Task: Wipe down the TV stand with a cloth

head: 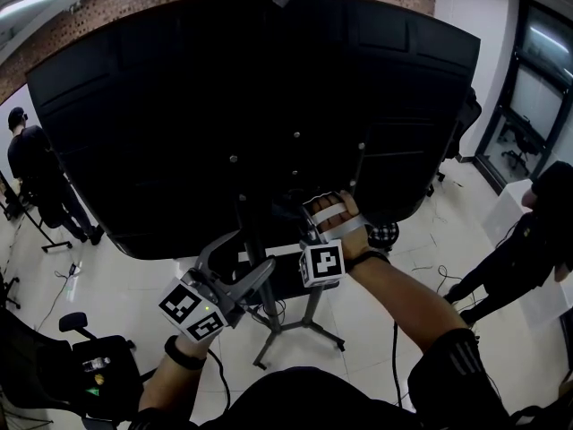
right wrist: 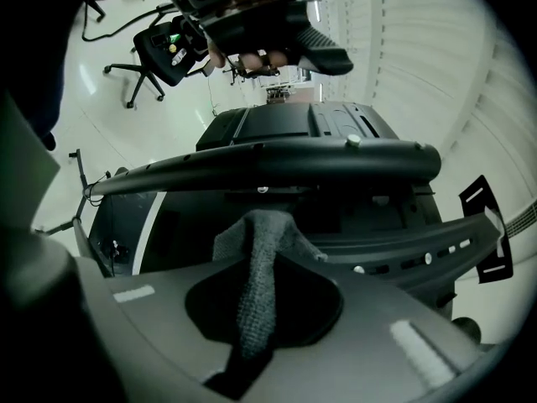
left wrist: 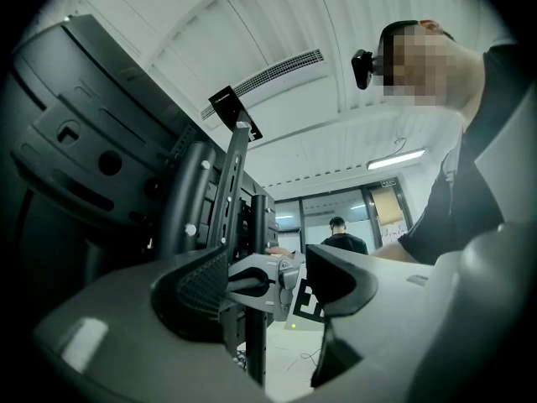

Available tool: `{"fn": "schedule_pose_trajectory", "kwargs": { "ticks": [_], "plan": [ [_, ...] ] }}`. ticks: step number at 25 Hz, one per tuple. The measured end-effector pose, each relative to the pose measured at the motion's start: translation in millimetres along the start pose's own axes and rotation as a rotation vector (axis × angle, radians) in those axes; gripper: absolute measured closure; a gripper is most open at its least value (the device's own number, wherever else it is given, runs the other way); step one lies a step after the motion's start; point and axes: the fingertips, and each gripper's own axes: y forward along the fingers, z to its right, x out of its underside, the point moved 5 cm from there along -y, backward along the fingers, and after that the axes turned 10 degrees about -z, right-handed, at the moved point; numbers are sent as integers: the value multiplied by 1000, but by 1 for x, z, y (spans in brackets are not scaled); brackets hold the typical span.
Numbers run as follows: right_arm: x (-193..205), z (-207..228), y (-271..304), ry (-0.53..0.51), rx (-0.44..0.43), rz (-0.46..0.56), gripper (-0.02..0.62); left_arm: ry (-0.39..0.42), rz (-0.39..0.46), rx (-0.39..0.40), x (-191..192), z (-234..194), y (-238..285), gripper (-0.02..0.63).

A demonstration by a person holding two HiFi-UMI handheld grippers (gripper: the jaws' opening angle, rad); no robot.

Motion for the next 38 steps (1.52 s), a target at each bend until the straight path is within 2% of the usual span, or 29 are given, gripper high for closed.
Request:
{"fn": "schedule_pose_trajectory", "kwargs": {
  "ticks": [3,8,15,20,23,27,30,38],
  "plan": [
    [1,-16,5,5,-52,-3,580,-3,-8,2,4,3,3,293],
    [-4,-18,0,37,-64,34,580,-12,-18,-3,9,4,6,293],
    [16,41,-55,238,58,111,578,10,-9,-1,4,13,17,293],
    [63,96,-96,469,159,168,578,49,8,32,-8,30,34,294],
    [102,120,-107,539,222,140,578,66,22,54,-15,39,46,295],
    [150,136,-100,585,246,80,578,64,26,76,-18,47,67,293],
    [173,138,-83,582,243,73,578,70,25,85,-21,53,84,293],
    [183,145,-45,573,224,111,578,81,16,76,-22,64,110,293]
  ]
}}
